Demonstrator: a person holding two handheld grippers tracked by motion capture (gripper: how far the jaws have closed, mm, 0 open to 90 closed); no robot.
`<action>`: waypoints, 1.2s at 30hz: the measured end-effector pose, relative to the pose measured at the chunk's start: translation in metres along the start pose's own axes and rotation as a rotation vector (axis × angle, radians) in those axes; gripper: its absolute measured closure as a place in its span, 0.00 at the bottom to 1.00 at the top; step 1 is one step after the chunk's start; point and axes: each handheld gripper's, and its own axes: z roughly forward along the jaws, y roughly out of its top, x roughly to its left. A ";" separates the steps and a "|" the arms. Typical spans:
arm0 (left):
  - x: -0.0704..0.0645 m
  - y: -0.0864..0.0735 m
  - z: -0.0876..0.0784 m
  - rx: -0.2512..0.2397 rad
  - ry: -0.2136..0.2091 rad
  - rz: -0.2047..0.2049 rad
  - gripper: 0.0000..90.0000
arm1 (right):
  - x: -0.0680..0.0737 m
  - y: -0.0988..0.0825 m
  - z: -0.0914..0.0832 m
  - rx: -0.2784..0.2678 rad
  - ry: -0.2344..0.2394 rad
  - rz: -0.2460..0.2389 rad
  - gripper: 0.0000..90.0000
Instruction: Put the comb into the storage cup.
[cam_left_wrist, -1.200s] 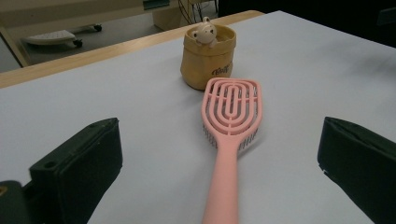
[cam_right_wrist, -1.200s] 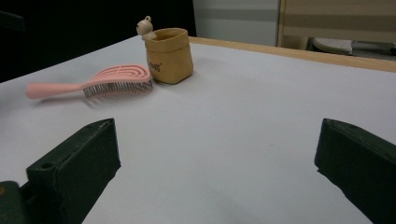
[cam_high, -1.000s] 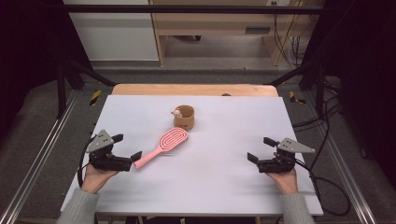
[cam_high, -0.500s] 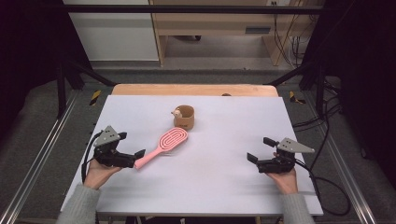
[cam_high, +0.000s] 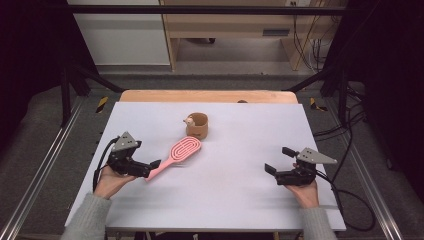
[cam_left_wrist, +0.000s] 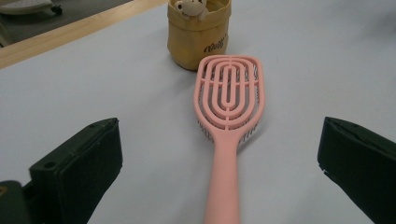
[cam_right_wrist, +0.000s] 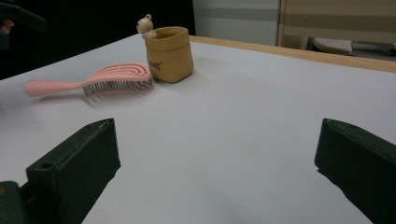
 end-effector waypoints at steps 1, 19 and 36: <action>0.000 0.000 0.001 0.007 0.000 0.000 0.00 | 0.000 0.000 0.000 0.000 0.001 -0.001 0.01; -0.005 0.012 0.023 0.098 0.001 0.039 0.00 | 0.000 -0.001 0.001 0.006 -0.002 -0.002 0.01; -0.006 0.009 0.046 0.207 0.012 0.061 0.00 | 0.000 -0.001 0.001 0.007 0.001 -0.001 0.01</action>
